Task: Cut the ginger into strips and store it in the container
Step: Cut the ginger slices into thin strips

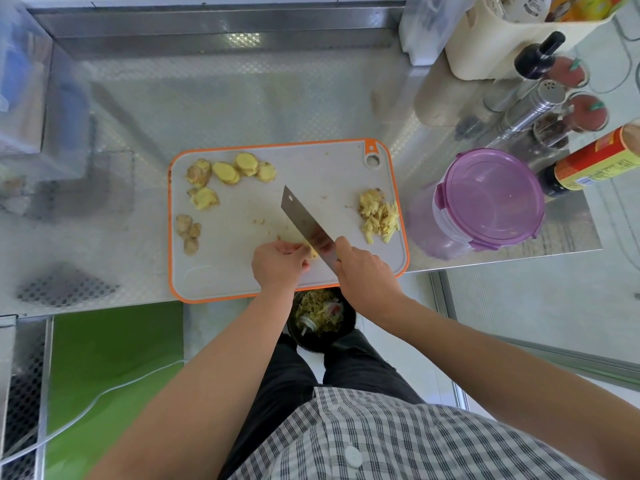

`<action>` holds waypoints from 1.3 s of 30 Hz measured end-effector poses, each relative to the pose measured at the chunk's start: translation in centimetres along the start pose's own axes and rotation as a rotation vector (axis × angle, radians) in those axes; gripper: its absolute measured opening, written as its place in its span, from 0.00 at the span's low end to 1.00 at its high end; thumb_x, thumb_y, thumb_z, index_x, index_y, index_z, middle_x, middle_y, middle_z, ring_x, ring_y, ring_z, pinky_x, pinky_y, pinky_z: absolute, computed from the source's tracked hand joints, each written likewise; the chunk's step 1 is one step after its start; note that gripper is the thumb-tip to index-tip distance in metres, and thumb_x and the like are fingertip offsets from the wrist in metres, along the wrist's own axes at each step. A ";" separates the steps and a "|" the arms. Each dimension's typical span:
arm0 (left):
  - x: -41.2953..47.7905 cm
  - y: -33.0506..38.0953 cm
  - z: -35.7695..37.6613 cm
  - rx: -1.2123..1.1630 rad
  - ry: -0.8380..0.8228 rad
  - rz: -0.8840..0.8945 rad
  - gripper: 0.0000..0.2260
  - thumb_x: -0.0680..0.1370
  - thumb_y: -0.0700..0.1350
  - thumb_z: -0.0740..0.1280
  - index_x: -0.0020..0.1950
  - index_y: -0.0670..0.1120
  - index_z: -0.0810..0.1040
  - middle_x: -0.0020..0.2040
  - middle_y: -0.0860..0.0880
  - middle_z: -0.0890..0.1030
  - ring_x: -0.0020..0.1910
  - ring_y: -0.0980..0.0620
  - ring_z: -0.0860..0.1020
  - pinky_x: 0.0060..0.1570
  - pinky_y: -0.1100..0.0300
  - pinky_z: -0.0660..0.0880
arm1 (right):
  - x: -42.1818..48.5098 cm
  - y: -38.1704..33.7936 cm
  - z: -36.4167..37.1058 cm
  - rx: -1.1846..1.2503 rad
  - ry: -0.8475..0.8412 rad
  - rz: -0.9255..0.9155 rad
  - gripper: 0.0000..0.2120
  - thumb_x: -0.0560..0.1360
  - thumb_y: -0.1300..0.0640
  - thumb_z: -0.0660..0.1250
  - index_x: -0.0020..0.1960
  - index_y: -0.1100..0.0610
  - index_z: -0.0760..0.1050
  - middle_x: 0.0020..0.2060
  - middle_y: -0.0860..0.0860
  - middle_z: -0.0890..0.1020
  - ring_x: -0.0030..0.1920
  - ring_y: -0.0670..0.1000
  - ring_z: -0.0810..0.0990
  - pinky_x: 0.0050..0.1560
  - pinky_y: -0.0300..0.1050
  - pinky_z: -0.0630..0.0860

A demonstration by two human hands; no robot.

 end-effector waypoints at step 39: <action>-0.1 -0.1 -0.1 -0.016 -0.045 0.049 0.07 0.69 0.43 0.77 0.33 0.50 0.82 0.29 0.47 0.82 0.31 0.47 0.82 0.43 0.45 0.81 | 0.6 -0.7 1.1 -0.044 -0.052 0.045 0.07 0.79 0.65 0.55 0.51 0.56 0.58 0.37 0.50 0.69 0.34 0.56 0.70 0.34 0.48 0.65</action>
Point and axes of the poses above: each hand's wrist, its own x-axis towards the middle knuckle, its own z-axis out of the palm, y = z × x, the point moved 4 cm from there along x, towards the middle knuckle
